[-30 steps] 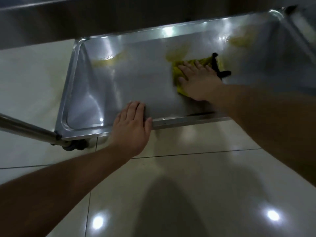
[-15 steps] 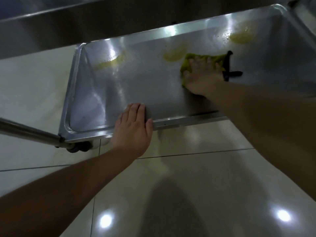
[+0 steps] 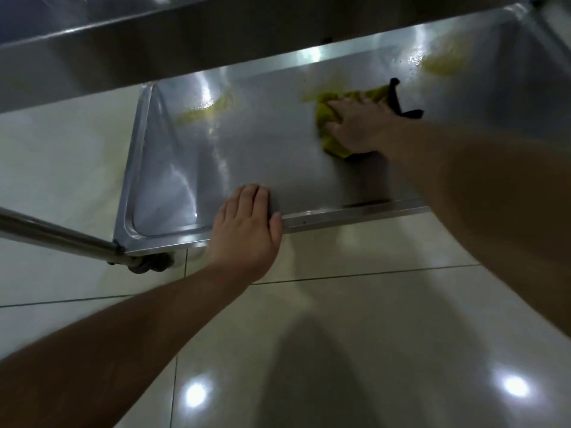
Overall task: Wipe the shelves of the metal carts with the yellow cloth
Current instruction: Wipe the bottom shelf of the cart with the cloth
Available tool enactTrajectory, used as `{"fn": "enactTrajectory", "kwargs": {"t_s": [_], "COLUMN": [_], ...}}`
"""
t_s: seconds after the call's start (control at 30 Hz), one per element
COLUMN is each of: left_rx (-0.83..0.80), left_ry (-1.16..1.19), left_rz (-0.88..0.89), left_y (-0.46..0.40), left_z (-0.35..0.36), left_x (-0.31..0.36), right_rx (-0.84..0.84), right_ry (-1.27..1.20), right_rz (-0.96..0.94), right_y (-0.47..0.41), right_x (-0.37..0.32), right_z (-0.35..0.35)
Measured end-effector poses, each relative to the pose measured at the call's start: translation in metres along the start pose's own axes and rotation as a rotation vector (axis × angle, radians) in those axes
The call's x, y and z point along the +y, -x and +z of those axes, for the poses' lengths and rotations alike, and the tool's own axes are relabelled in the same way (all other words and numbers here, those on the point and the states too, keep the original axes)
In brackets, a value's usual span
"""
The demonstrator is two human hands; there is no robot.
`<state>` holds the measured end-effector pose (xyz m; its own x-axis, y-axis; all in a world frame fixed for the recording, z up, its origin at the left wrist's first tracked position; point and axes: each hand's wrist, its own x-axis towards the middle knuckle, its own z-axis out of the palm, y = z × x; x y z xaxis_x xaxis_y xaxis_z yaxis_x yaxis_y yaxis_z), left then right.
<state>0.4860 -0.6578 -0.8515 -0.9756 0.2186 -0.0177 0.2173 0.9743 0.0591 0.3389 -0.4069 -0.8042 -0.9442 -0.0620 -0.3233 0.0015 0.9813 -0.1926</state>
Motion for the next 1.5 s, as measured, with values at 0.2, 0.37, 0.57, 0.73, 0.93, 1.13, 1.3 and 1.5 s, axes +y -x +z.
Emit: {"fn": "enactTrajectory", "kwargs": {"t_s": [0.2,0.37,0.57,0.73,0.93,1.13,1.3,1.5], "left_rx": [-0.008,0.001,0.04,0.025,-0.008,0.0,0.002,0.013], "left_ry": [-0.031,-0.015,0.02,0.036,0.039,0.041,0.04,0.027], "left_rz": [0.021,0.016,0.009,0.01,0.001,-0.001,-0.033,0.077], "left_y": [-0.001,0.0,0.0,0.001,0.002,0.001,-0.005,-0.012], "left_z": [-0.002,-0.002,0.0,0.0,-0.003,-0.008,-0.011,-0.007], "left_x": [-0.001,0.0,0.0,-0.003,-0.001,0.004,0.012,0.045], "right_rx": [0.019,0.085,-0.035,-0.003,0.058,0.127,0.137,0.034], "right_ry": [0.034,-0.012,0.009,0.022,0.094,0.125,0.097,0.14], "right_rz": [0.072,0.121,-0.122,-0.208,-0.13,0.067,0.174,-0.126], "right_y": [0.04,0.075,0.104,0.112,0.125,0.143,0.144,0.139], "right_x": [0.101,0.081,-0.024,-0.035,0.037,0.15,0.143,0.062], "right_z": [0.006,0.021,0.056,0.064,0.053,0.03,0.03,0.051]}}
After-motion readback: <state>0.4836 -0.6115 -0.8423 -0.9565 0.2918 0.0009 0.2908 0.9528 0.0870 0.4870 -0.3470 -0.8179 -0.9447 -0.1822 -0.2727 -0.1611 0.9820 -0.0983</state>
